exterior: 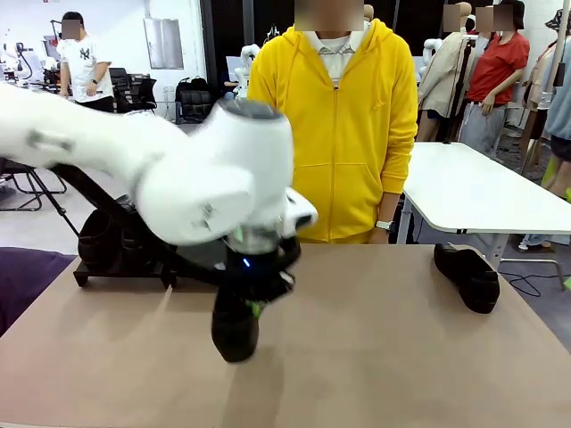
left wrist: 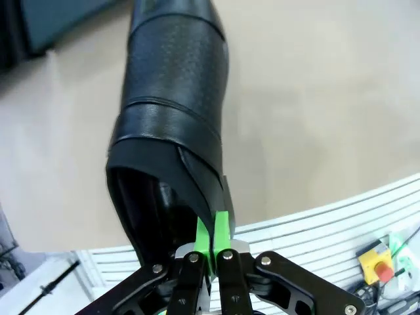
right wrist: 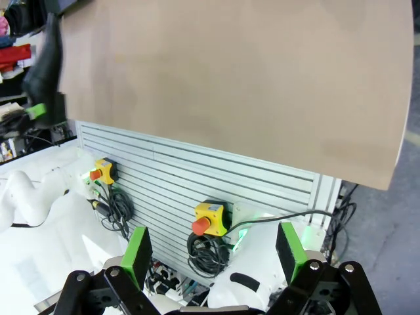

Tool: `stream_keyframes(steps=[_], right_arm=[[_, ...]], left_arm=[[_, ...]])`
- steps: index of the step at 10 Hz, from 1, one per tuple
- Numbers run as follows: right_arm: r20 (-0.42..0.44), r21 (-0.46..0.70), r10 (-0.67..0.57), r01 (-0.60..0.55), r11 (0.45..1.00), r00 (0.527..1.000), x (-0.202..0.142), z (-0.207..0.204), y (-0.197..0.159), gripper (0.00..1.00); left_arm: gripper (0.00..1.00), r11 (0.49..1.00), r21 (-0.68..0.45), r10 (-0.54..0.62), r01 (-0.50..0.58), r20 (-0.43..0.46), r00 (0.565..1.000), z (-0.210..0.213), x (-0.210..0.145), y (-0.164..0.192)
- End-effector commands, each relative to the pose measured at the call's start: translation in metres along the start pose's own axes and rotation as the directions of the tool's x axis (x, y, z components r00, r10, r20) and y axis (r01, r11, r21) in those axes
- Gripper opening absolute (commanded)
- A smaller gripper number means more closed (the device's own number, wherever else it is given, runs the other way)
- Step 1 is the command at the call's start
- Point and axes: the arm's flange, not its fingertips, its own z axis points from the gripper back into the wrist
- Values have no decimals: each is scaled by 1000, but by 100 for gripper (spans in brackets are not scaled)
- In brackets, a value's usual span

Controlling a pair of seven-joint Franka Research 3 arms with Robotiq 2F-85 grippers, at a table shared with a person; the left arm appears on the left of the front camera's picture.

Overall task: Organize the shoes by placing them on the stand.
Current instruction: Place the Shoe from the middle of the table onto the Shoes Stand.

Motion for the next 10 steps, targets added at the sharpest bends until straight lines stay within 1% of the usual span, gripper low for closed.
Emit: stream_keyframes(steps=[1, 2, 3, 5, 6, 7, 10], right_arm=[[-6, -11, 8, -8, 1000, 1000, -2, -1, -1, 100], [-6, -11, 8, -8, 1000, 1000, -2, -1, -1, 100], [-6, -11, 8, -8, 1000, 1000, -2, -1, -1, 100], [-6, -11, 8, -8, 1000, 1000, -2, -1, -1, 100], [-6, -11, 8, -8, 1000, 1000, -2, -1, -1, 100], [-6, -11, 8, -8, 1000, 1000, -2, -1, -1, 100], [-6, -11, 8, -8, 1000, 1000, -2, -1, -1, 100]], left_arm=[[0, 995, -25, 103, -101, 108, 989, 32, -5, 65], [0, 990, -50, 141, -134, 156, 978, 34, -4, 89], [0, 987, -67, 163, -149, 295, 942, 29, -3, 112], [0, 972, -73, 236, -224, 361, 902, 12, 1, 131], [0, 977, -63, 214, -204, 246, 945, 10, 2, 135], [0, 972, -69, 234, -224, 303, 924, 31, 4, 136], [0, 972, -69, 234, -224, 303, 924, 31, 4, 136]])
